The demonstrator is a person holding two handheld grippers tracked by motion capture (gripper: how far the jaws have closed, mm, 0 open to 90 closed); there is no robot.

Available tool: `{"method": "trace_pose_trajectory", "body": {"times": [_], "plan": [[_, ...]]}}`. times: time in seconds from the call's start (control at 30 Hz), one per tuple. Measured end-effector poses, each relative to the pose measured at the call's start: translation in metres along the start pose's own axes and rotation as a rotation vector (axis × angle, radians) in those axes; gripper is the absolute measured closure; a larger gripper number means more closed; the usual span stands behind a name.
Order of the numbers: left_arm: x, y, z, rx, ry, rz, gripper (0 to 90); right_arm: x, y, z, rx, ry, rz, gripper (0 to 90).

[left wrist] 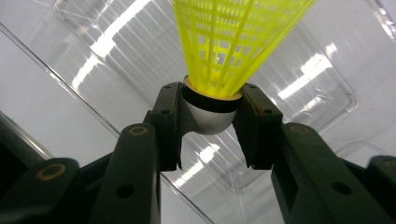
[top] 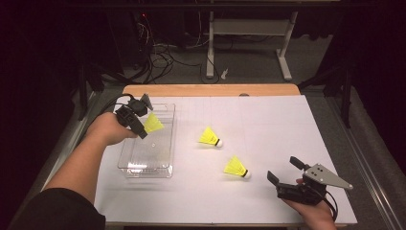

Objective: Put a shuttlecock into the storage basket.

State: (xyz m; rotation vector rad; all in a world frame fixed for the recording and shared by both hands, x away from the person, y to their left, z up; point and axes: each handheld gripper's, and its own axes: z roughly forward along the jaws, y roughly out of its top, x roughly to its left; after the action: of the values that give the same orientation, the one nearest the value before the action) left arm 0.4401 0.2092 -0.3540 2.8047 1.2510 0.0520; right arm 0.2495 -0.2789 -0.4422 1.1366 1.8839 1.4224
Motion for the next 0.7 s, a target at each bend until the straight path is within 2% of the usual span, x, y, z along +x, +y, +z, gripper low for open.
{"method": "trace_pose_trajectory", "body": {"times": [0.3,0.37,0.7], "plan": [[0.014,-0.007,0.017,0.003,-0.023,-0.036,64.0,0.0,-0.002,0.002,0.01,0.006,-0.001,4.7],[0.015,-0.008,0.02,0.002,-0.017,-0.041,64.0,0.0,-0.002,0.002,0.012,0.007,-0.001,4.7],[0.021,-0.008,0.026,0.006,-0.018,-0.052,64.0,0.001,-0.002,0.002,0.014,0.006,-0.003,5.0]]}}
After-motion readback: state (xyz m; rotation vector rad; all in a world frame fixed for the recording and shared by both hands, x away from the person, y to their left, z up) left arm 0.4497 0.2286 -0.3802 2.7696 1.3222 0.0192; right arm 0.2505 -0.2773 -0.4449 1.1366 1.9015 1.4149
